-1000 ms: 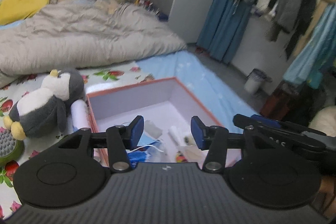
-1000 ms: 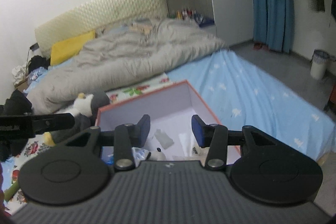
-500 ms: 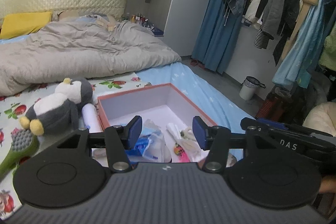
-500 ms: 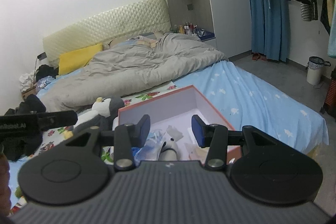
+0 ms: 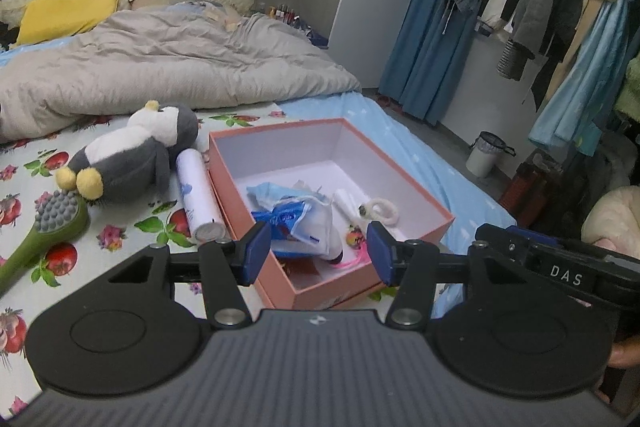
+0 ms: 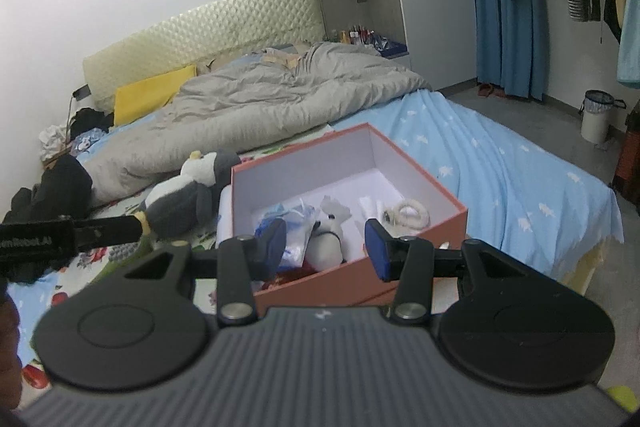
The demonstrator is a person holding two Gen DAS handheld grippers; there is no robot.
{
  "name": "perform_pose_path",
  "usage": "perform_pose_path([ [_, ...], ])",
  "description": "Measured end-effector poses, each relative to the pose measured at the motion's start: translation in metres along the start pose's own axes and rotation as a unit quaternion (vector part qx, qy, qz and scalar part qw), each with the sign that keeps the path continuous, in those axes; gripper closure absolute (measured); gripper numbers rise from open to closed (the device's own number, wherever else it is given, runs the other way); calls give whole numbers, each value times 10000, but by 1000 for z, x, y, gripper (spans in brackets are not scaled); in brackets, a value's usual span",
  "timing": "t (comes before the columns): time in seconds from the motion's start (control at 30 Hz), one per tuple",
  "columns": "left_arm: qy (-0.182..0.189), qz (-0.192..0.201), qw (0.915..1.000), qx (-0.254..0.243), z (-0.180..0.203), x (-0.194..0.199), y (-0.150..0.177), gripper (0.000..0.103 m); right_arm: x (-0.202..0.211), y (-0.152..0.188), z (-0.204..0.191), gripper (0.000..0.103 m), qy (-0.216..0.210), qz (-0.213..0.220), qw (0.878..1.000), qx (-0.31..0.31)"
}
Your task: Organize soft objects
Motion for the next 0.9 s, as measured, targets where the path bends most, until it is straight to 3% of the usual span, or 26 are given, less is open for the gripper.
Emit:
perform_pose_path([
  [0.53, -169, 5, 9998, -123, -2, -22, 21, 44, -14, 29, 14, 56, 6, -2, 10000, 34],
  [0.9, -275, 7, 9996, -54, -1, -12, 36, 44, -4, 31, 15, 56, -113, 28, 9998, 166],
])
Point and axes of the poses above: each gripper's, at about its wrist camera, not at the fingertips, and x roughly against the way its jaws point, z to its right, y to its underside, the point moved 6 cm from there along -x, roughly the way its jaws point, and after that the axes turned 3 degrees about y, right-handed, at the moved point
